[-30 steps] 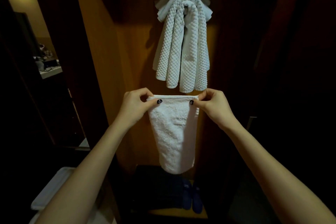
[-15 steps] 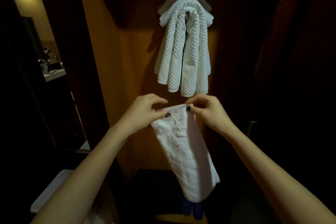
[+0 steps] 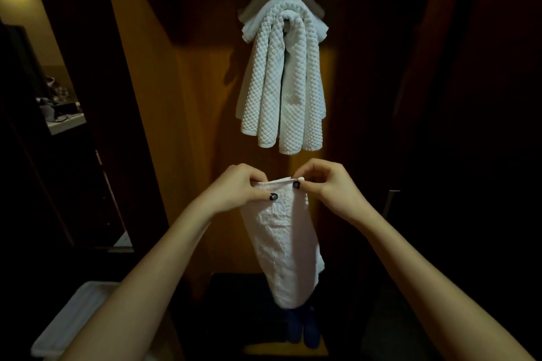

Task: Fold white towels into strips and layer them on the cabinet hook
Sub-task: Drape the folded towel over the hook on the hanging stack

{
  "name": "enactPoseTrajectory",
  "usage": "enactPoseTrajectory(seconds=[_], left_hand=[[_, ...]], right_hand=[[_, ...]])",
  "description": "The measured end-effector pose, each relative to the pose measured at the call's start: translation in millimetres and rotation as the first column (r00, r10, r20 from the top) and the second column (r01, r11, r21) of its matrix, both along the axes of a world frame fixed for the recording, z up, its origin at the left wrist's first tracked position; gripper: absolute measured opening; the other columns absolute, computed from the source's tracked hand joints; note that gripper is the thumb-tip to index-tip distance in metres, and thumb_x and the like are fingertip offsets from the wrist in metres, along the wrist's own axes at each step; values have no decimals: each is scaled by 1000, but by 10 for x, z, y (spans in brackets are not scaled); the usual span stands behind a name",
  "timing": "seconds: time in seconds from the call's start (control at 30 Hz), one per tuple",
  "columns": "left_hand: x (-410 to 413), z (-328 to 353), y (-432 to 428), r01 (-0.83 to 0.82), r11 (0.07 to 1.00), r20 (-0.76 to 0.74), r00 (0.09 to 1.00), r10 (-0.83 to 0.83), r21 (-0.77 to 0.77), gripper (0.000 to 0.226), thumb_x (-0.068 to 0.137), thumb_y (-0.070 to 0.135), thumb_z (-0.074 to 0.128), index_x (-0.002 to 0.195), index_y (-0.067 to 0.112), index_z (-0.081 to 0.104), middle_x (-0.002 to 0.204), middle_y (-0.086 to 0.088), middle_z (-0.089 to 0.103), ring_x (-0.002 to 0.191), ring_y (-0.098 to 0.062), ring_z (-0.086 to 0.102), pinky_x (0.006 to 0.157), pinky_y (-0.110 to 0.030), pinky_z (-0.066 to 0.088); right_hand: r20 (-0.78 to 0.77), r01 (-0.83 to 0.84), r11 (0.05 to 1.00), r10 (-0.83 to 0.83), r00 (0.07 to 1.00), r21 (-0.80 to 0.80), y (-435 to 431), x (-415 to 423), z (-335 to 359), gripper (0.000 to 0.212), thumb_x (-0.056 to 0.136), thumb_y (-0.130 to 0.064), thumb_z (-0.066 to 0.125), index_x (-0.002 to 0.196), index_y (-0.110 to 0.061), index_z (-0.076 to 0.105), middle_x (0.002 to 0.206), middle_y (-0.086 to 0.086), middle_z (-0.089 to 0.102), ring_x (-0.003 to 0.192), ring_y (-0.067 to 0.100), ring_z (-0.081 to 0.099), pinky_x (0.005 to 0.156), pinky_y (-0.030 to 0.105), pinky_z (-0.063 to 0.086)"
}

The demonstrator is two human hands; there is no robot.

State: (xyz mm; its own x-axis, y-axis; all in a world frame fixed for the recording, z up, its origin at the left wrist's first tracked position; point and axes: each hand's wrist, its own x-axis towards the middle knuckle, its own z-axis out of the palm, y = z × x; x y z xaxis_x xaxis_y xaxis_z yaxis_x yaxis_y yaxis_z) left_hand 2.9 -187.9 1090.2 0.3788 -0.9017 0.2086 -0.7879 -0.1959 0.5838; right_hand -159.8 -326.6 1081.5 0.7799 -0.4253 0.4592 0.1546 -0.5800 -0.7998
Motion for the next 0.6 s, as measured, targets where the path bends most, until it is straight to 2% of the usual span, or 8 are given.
enactPoseTrajectory(seconds=[0.07, 0.17, 0.27, 0.37, 0.47, 0.53, 0.6], left_hand=[[-25, -18, -1, -11, 999, 20, 1000, 12, -43, 17, 78, 29, 78, 66, 26, 67, 64, 6, 62, 60, 1, 50, 58, -24, 36], [-77, -23, -1, -62, 994, 107, 992, 72, -87, 21, 76, 29, 79, 63, 31, 63, 69, 8, 63, 67, -3, 54, 60, -29, 39], [-104, -20, 3, -51, 986, 138, 988, 73, -158, 22, 75, 27, 79, 64, 28, 60, 70, 9, 58, 68, -5, 51, 59, -27, 36], [-119, -13, 45, 51, 973, 81, 996, -34, -223, 17, 77, 19, 79, 72, 16, 63, 78, 0, 56, 72, -15, 53, 66, -27, 36], [-139, 6, 95, 125, 954, 26, 992, -122, -272, 18, 80, 11, 77, 75, 4, 61, 84, -11, 57, 79, -24, 55, 73, -33, 40], [-178, 15, 121, 147, 933, -43, 984, -170, -327, 19, 79, 5, 77, 73, 4, 59, 78, -3, 57, 74, -11, 51, 73, -26, 39], [-216, 31, 141, 144, 918, -84, 979, -188, -370, 22, 79, 4, 77, 71, 8, 56, 74, 4, 53, 71, -3, 46, 68, -19, 36]], right_hand=[[31, 39, 998, -40, 999, 39, 18, -7, -57, 14, 84, 2, 71, 81, -11, 67, 79, -6, 68, 74, 4, 62, 70, 18, 49], [25, 55, 998, -55, 998, -7, 38, -29, -73, 9, 84, 3, 70, 88, -4, 65, 84, -2, 67, 77, 5, 61, 73, 21, 49], [-41, 103, 992, -106, 993, -78, 44, -32, -36, 22, 86, -1, 70, 106, -9, 68, 99, -2, 68, 89, 4, 61, 81, 16, 47], [-125, 162, 960, -194, 973, -228, 34, -31, 13, 13, 91, -13, 66, 103, -12, 71, 99, -7, 68, 93, 3, 60, 78, 11, 42], [-98, 183, 972, -198, 975, -144, 53, -33, 26, 3, 91, -14, 66, 90, -15, 68, 87, -5, 68, 73, -3, 57, 63, 10, 42], [-48, 158, 987, -159, 986, -28, 84, -35, 35, 4, 90, -12, 68, 86, -14, 68, 79, -4, 66, 62, -5, 55, 57, 10, 41], [-5, 99, 993, -98, 995, 62, 120, -38, 68, 3, 89, -10, 69, 86, -11, 69, 81, -2, 68, 68, -1, 58, 61, 13, 45]])
